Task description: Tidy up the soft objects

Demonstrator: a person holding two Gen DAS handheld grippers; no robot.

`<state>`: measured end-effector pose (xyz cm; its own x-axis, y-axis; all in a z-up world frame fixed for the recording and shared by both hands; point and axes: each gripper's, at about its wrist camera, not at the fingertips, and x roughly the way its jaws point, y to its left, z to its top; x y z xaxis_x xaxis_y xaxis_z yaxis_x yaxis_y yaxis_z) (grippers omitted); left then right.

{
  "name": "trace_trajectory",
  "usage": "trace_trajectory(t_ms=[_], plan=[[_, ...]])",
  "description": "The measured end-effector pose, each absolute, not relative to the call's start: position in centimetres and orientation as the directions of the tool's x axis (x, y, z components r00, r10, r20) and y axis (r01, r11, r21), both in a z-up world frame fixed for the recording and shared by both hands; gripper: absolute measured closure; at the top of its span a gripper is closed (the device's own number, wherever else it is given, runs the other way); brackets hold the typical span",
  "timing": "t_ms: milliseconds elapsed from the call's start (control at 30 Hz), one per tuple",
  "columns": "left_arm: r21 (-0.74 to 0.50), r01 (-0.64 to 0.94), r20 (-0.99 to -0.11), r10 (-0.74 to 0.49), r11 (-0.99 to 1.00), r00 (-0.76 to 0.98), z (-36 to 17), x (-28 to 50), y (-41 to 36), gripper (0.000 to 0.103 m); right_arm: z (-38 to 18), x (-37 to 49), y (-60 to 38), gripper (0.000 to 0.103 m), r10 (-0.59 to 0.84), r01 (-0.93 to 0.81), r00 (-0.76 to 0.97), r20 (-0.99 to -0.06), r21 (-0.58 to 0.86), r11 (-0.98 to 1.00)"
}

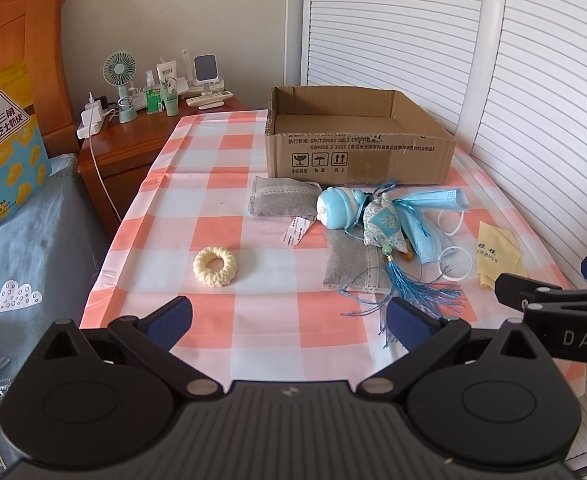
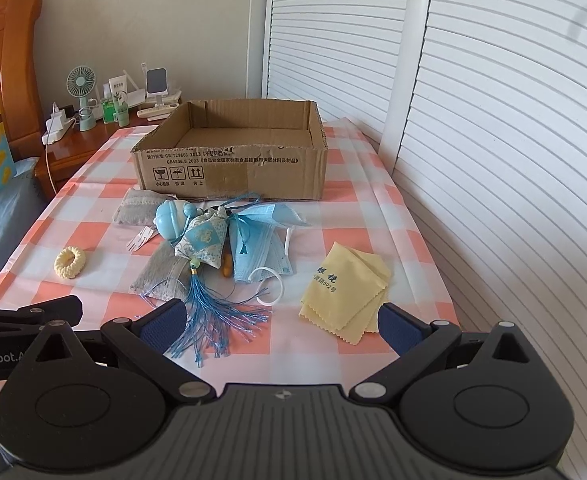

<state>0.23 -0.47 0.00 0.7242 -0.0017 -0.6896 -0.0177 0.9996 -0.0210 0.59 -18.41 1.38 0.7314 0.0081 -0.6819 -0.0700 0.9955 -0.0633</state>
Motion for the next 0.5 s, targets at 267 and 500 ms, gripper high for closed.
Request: trace_trajectory(t_ms=[267,500], plan=[[-0.021,-0.018,-0.689,-0.002,1.000,0.724,-0.01,0.22,-0.48,0.001,1.51,0.66,-18.64,0.000,0.008,-0.067,0.733,-0.680,-0.060,0.996],[-0.021,-0.019,-0.690,-0.001,1.000,0.724,0.01,0.23,-0.54,0.001,1.47,0.69,-18.69,0.000,0.006,-0.064,0.734,-0.679,-0.061,0.996]])
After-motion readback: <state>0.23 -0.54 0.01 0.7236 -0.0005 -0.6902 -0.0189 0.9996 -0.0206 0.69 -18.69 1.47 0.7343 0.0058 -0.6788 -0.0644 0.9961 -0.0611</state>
